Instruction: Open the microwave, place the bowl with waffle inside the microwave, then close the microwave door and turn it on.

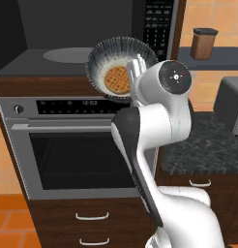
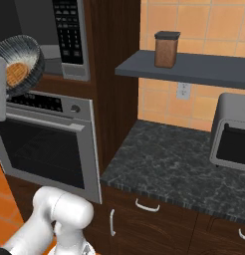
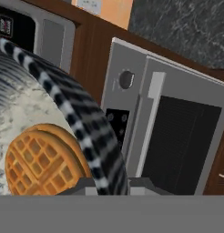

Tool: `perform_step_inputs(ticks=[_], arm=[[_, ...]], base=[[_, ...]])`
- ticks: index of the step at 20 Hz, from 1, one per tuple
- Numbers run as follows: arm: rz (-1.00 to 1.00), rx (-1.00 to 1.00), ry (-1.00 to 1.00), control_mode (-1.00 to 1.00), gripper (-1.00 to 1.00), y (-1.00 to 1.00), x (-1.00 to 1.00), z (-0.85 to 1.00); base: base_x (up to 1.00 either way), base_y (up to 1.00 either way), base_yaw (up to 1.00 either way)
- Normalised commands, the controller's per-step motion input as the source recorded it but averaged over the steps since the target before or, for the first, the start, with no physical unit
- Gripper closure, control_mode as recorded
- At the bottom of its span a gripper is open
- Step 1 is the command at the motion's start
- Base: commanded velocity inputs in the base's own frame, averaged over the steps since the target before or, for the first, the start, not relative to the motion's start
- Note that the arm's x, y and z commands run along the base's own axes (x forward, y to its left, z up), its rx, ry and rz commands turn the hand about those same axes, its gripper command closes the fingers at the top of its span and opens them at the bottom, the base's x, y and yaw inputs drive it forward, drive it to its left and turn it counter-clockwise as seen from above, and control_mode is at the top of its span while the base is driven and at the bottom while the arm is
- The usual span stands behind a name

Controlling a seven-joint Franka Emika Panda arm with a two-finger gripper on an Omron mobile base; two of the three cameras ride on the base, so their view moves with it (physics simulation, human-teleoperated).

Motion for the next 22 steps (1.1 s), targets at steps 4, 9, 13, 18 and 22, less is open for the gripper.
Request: perform_step_inputs(ticks=[4, 9, 13, 18, 22], arm=[[-0.04, 0.05, 0.00, -1.00, 1.00, 0.46, 0.71, 0.11], [-0.04, 0.01, -0.02, -1.00, 1.00, 0.42, 0.77, 0.02], [-0.03, 0.00, -0.07, -1.00, 1.00, 0.31, 0.88, 0.29], [-0.04, 0.00, 0.00, -1.00, 1.00, 0.08, 0.79, 0.40], [-0.10, 0.00, 0.03, -1.00, 1.00, 0.00, 0.76, 0.13]], base=[[0.00, 0.00, 0.00], [0.00, 0.00, 0.00], [0.00, 0.00, 0.00], [0.00, 0.00, 0.00], [0.00, 0.00, 0.00]])
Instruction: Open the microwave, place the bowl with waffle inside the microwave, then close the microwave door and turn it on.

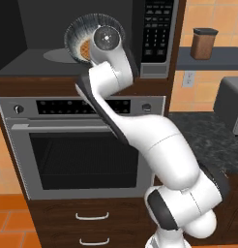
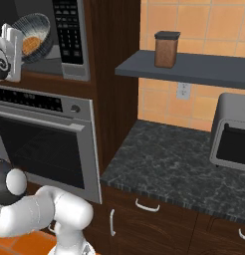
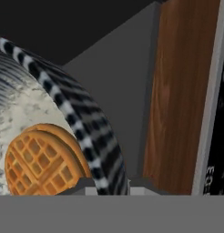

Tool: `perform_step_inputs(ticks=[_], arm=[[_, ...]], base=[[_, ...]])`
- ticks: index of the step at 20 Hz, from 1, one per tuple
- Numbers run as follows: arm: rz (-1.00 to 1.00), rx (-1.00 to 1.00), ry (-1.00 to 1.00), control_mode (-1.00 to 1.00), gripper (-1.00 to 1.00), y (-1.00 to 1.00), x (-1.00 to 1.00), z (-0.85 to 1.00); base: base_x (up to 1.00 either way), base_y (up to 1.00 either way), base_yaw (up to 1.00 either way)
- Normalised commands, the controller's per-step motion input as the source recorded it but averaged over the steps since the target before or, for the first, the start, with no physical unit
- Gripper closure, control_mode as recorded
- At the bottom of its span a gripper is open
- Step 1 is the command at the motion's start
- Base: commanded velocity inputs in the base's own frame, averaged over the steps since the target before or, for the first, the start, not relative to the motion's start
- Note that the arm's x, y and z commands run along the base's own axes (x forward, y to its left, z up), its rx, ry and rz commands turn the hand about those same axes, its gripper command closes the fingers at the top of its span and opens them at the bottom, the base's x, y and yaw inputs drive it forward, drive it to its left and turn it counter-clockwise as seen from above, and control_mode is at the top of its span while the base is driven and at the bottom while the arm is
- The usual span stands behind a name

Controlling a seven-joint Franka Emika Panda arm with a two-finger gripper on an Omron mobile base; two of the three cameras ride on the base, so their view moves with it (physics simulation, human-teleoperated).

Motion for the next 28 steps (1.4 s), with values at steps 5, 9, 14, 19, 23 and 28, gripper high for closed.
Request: perform_step_inputs(ticks=[5, 9, 14, 19, 23, 28], arm=[[-0.04, 0.00, 0.02, -1.00, 1.00, 0.11, 0.67, 0.00], [0.00, 0.00, 0.04, -1.00, 1.00, 0.25, 0.65, 0.00], [0.00, 0.00, 0.10, -1.00, 1.00, 0.13, 0.70, 0.00], [0.00, -0.08, 0.16, -1.00, 1.00, 0.32, 0.24, -0.04], [0.00, -0.09, 0.04, -1.00, -1.00, 0.08, -0.03, -0.09], [0.00, -0.02, -0.18, -1.00, -1.00, 0.00, -0.14, -0.02]], base=[[0.00, 0.00, 0.00], [0.00, 0.00, 0.00], [0.00, 0.00, 0.00], [0.00, 0.00, 0.00], [0.00, 0.00, 0.00], [0.00, 0.00, 0.00]])
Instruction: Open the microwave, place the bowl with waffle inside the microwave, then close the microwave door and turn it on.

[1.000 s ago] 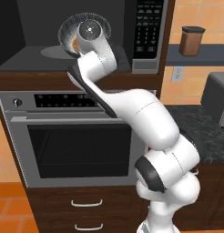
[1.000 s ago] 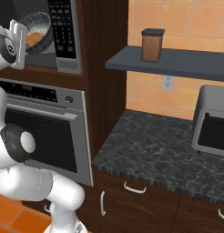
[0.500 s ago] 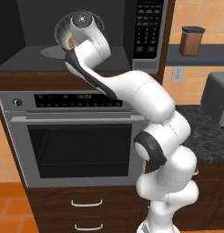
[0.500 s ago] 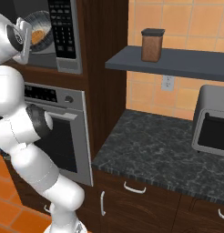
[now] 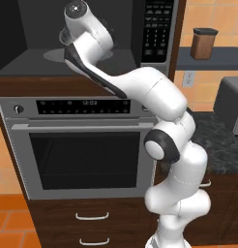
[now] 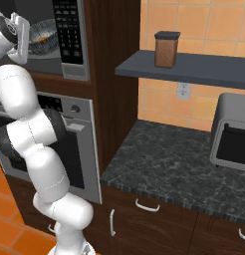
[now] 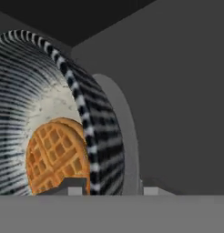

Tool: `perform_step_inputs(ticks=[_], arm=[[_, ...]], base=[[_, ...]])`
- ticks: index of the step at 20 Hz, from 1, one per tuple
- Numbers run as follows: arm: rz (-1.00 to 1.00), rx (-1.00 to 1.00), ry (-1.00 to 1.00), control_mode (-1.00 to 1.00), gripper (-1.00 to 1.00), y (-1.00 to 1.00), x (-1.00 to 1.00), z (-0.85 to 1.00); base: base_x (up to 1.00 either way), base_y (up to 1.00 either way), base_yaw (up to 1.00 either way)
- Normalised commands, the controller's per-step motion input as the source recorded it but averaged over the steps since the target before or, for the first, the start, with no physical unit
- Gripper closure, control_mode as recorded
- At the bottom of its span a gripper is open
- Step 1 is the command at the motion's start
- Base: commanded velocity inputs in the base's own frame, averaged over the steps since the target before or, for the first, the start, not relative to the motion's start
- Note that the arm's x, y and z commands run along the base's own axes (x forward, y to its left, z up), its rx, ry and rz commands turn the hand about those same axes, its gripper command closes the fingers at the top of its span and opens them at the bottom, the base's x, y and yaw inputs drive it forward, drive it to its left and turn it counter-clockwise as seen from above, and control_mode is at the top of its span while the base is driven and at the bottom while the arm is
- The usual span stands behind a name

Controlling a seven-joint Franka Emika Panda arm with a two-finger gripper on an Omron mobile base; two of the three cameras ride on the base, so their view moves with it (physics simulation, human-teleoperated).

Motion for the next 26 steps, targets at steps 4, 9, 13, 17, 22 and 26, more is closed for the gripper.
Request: perform_step_inputs(ticks=[4, 9, 13, 17, 22, 26], arm=[[0.00, 0.00, -0.23, -1.00, -1.00, 0.00, -0.38, 0.00], [0.00, -0.06, -0.23, -1.00, -1.00, 0.12, -0.82, -0.36], [0.00, -0.06, -0.17, -1.00, -1.00, -0.18, -0.77, -0.61], [0.00, 0.00, -0.11, -1.00, -1.00, -0.43, -0.78, -0.64], [0.00, 0.00, -0.07, -1.00, -1.00, -0.46, -0.74, -0.74], [0.00, -0.10, -0.03, -1.00, -1.00, -0.17, -0.32, -0.46]], base=[[0.00, 0.00, 0.00], [0.00, 0.00, 0.00], [0.00, 0.00, 0.00], [0.00, 0.00, 0.00], [0.00, 0.00, 0.00], [0.00, 0.00, 0.00]])
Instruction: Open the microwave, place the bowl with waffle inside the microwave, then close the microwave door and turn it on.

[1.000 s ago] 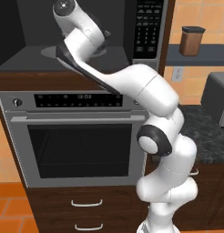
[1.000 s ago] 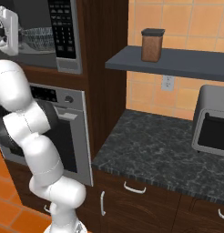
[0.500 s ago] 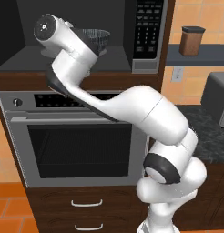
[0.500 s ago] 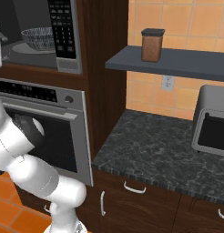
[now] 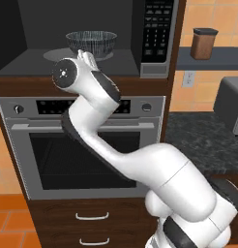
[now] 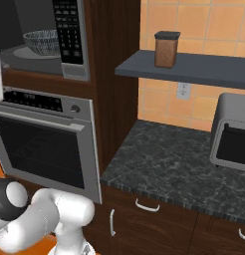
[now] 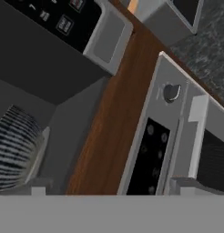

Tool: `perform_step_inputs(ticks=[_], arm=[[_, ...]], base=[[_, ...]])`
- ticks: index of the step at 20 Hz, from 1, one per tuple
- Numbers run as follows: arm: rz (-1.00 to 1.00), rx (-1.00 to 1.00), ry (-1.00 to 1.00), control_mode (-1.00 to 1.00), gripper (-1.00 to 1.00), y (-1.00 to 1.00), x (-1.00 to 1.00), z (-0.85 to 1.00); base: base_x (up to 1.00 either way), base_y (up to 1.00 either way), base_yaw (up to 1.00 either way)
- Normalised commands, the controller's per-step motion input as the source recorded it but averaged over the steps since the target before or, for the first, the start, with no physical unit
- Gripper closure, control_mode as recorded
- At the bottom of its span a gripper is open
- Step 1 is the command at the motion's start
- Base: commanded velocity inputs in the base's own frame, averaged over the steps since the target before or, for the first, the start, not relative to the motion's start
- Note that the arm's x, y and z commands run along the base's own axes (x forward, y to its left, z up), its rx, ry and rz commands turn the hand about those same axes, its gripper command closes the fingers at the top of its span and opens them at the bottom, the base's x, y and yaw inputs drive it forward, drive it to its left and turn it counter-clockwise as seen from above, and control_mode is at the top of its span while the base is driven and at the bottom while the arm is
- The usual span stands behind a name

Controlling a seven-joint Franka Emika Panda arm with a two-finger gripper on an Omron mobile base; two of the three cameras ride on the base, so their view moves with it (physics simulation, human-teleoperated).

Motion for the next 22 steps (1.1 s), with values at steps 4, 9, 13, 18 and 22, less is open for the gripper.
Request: perform_step_inputs(ticks=[4, 9, 13, 18, 22], arm=[[0.00, -0.35, -0.07, -1.00, -1.00, 0.00, -0.49, -0.44], [0.00, -0.55, -0.18, -1.00, -1.00, 0.29, -0.60, -0.02], [0.00, -0.60, -0.22, -1.00, -1.00, 0.70, -0.20, -0.04], [0.00, -0.41, -0.09, -1.00, -1.00, 0.83, -0.50, 0.00], [0.00, -0.32, -0.07, -1.00, -1.00, 0.93, -0.44, 0.00]], base=[[0.00, 0.00, 0.00], [0.00, 0.00, 0.00], [0.00, 0.00, 0.00], [0.00, 0.00, 0.00], [0.00, 0.00, 0.00]])
